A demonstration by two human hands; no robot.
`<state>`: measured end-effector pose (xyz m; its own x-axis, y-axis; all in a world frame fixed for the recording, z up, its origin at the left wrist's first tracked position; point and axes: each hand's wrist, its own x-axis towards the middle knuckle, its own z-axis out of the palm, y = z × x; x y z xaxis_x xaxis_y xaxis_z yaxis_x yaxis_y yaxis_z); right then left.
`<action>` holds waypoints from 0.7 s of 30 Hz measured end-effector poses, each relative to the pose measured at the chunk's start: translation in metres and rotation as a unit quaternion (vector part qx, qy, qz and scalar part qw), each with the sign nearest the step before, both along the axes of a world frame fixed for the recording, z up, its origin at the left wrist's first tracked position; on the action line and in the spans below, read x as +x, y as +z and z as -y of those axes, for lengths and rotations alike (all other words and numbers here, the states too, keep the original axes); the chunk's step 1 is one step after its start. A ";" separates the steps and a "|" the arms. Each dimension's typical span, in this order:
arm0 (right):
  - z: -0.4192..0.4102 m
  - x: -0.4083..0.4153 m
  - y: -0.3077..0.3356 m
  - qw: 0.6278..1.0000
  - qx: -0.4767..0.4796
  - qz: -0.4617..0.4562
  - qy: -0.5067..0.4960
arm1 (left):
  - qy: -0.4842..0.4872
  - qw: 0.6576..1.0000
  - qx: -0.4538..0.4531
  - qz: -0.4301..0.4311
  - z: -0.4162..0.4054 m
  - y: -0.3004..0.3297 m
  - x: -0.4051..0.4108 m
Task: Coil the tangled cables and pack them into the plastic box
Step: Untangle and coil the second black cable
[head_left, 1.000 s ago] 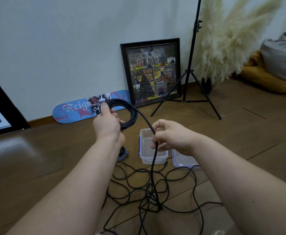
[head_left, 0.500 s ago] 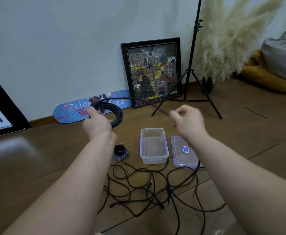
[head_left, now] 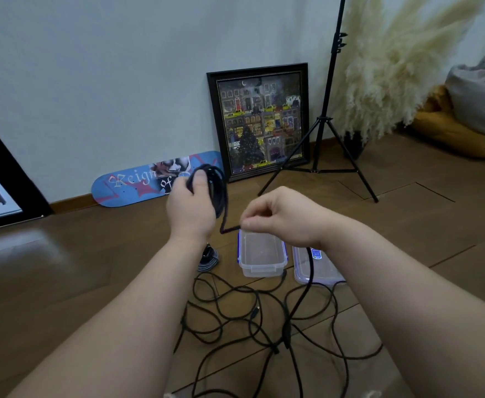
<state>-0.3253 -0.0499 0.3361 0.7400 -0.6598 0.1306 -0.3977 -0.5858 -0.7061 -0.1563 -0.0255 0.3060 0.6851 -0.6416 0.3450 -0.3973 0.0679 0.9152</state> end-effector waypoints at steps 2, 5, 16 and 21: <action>-0.001 0.001 0.001 0.991 0.064 0.118 -0.014 | -0.082 0.996 -0.007 -0.034 0.002 -0.002 -0.007; 0.000 0.003 0.000 0.967 0.140 0.213 -0.025 | -0.164 0.984 -0.011 -0.068 -0.001 -0.004 -0.025; 0.011 0.000 -0.011 0.955 0.153 0.237 -0.091 | -0.126 0.980 -0.022 -0.154 0.006 -0.008 -0.030; 0.013 -0.002 -0.021 0.943 0.152 0.261 -0.142 | -0.137 0.974 0.010 -0.183 0.006 -0.007 -0.027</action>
<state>-0.3270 -0.0627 0.3150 0.4156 -0.8871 0.2009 -0.0603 -0.2472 -0.9671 -0.1836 -0.0320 0.2989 0.5616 -0.8219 0.0958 -0.0145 0.1060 0.9943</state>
